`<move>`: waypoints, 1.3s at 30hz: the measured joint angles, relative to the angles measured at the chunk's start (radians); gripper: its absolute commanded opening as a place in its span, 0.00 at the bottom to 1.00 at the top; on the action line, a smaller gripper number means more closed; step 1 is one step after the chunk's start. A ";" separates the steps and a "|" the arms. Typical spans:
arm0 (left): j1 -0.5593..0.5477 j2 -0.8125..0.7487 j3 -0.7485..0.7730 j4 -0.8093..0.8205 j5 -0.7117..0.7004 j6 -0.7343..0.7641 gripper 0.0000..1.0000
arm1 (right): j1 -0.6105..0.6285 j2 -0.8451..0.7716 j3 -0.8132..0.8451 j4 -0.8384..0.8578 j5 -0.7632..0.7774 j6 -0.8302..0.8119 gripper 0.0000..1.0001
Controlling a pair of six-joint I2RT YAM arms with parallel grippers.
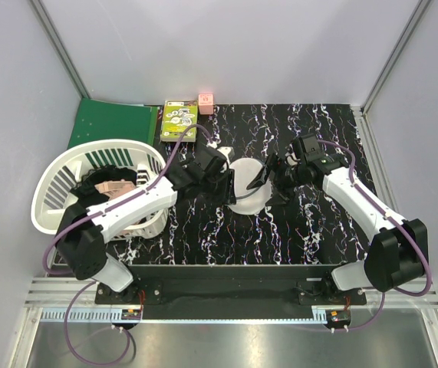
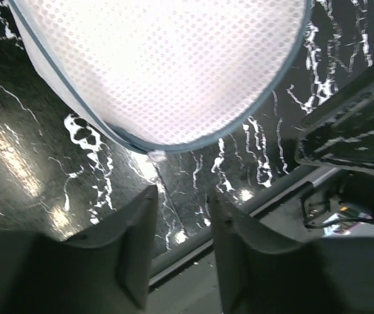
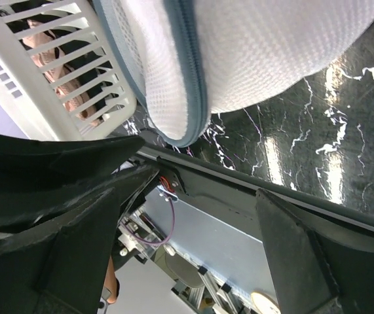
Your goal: Place the bra in the laundry bag and zip it closed
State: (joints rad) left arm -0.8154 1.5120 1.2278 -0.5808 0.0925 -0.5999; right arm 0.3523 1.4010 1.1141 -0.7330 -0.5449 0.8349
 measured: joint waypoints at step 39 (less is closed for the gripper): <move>-0.016 0.148 0.034 0.048 -0.009 0.047 0.00 | 0.052 0.000 -0.070 0.146 0.057 0.230 0.68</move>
State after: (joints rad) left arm -0.8310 1.6596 1.2621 -0.5327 0.0837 -0.5533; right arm 0.4042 1.4010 1.0443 -0.5873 -0.4877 1.0653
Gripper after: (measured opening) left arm 0.012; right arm 0.708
